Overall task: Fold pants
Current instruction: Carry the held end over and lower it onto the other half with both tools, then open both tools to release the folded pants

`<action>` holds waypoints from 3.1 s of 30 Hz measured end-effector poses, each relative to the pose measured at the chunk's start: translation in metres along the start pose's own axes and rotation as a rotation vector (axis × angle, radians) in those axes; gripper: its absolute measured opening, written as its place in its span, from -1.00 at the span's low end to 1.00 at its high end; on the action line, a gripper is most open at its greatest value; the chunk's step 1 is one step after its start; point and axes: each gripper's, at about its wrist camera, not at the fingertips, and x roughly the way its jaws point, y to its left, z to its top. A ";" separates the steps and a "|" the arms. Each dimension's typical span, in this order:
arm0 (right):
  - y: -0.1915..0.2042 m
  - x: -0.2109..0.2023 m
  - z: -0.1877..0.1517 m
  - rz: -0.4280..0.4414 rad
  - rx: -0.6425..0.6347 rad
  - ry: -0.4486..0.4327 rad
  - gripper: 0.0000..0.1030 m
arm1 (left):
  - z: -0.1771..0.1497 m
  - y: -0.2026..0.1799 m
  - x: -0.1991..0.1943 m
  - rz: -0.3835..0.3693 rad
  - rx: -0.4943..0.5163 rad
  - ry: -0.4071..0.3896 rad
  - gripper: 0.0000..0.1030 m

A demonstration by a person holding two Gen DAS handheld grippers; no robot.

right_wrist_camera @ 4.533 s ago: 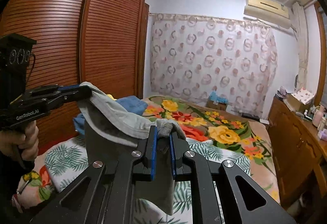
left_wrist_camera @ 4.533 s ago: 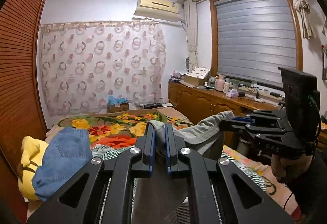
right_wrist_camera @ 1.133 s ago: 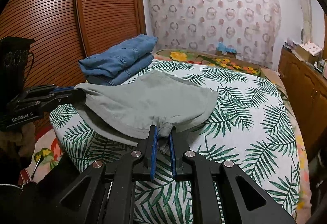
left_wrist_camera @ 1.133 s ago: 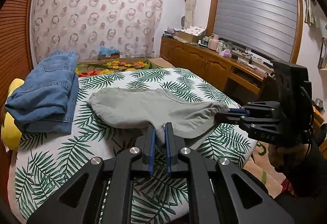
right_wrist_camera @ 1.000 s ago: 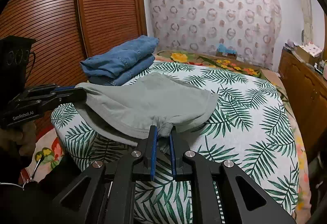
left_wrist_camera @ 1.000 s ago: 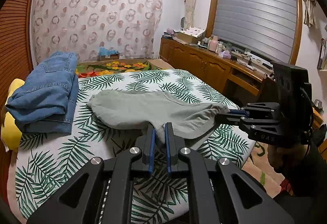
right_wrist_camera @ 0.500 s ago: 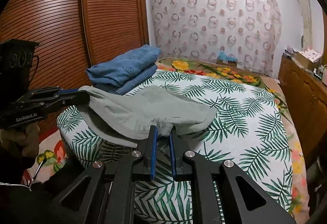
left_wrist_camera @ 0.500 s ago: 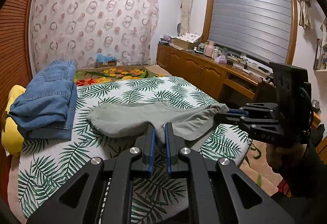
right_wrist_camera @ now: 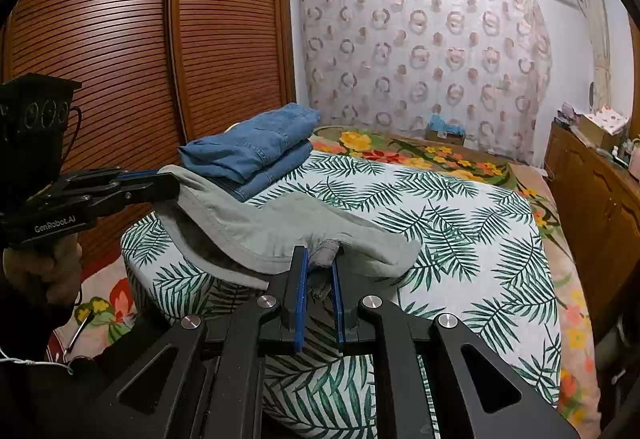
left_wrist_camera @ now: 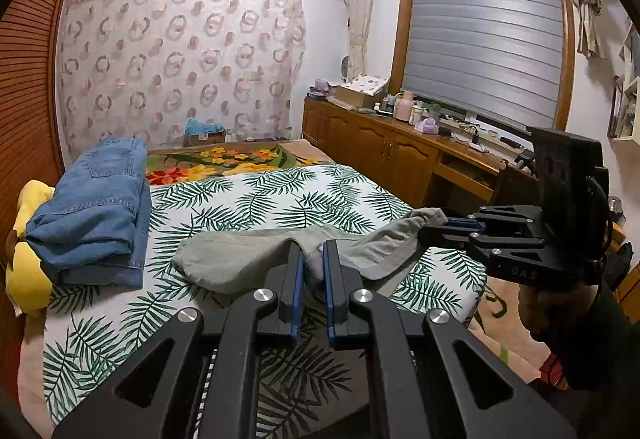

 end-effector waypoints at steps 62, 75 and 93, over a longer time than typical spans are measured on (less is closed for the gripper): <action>-0.032 0.158 0.027 -0.072 0.024 0.159 -0.79 | -0.013 0.071 0.106 0.174 -0.092 0.172 -0.13; -0.036 0.153 0.027 -0.108 0.027 0.135 -0.20 | -0.026 0.078 0.098 0.184 -0.104 0.193 0.43; -0.044 0.128 -0.010 -0.089 0.038 0.241 -0.18 | -0.049 0.083 0.105 0.196 -0.104 0.281 0.43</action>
